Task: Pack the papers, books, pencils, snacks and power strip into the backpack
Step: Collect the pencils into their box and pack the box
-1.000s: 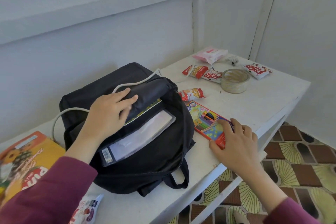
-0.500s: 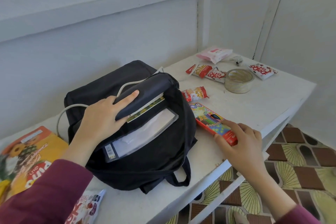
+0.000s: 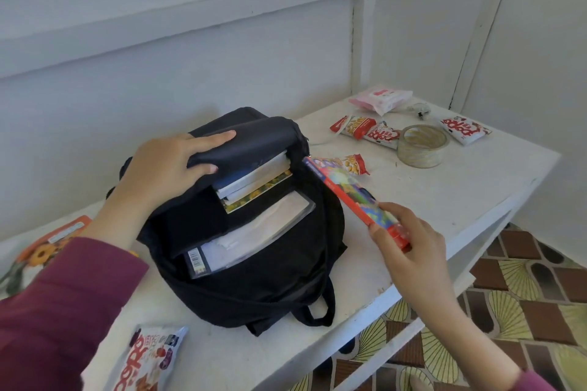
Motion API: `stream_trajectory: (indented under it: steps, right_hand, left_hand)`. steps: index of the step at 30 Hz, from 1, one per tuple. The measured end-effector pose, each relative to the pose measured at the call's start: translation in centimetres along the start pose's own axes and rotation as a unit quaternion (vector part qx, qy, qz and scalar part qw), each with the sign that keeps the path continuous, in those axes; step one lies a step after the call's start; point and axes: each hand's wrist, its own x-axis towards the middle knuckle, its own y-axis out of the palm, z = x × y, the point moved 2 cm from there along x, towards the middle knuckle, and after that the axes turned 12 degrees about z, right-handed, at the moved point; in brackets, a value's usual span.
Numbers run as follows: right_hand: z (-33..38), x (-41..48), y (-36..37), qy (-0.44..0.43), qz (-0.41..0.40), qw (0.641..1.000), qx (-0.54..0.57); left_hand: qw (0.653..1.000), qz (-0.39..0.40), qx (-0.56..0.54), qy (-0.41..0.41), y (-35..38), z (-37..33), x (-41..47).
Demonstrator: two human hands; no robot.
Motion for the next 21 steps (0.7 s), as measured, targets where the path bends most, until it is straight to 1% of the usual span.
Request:
stream_trajectory:
  steps: [3,8,13,15,19,21]
  right_hand:
    - [1.8,0.0,1.2,-0.067,0.014,0.996,-0.060]
    - [4.4,1.7,4.1,-0.131,0.025,0.981,-0.142]
    - [6.5,5.3,6.7,-0.117,0.023,0.960,-0.253]
    - [7.4,6.6,7.5,-0.104,0.039,0.949,-0.296]
    - [8.8,7.9,9.4,-0.079,0.055,0.934,-0.345]
    - [9.2,8.3,10.0,-0.090,0.057,0.932,-0.346]
  left_hand:
    - [1.000,0.002,-0.013,-0.001,-0.4,-0.1,0.1]
    - [1.000,-0.007,-0.012,0.001,-0.8,-0.5,-0.1]
    - [1.000,-0.005,-0.010,-0.002,-1.0,-0.7,-0.7]
    - [1.000,-0.004,-0.010,-0.006,-0.9,-0.9,-0.9]
    - [1.000,-0.008,0.002,-0.009,-0.9,-1.2,-1.1]
    - [1.000,-0.008,0.001,-0.009,-0.8,-1.2,-1.1]
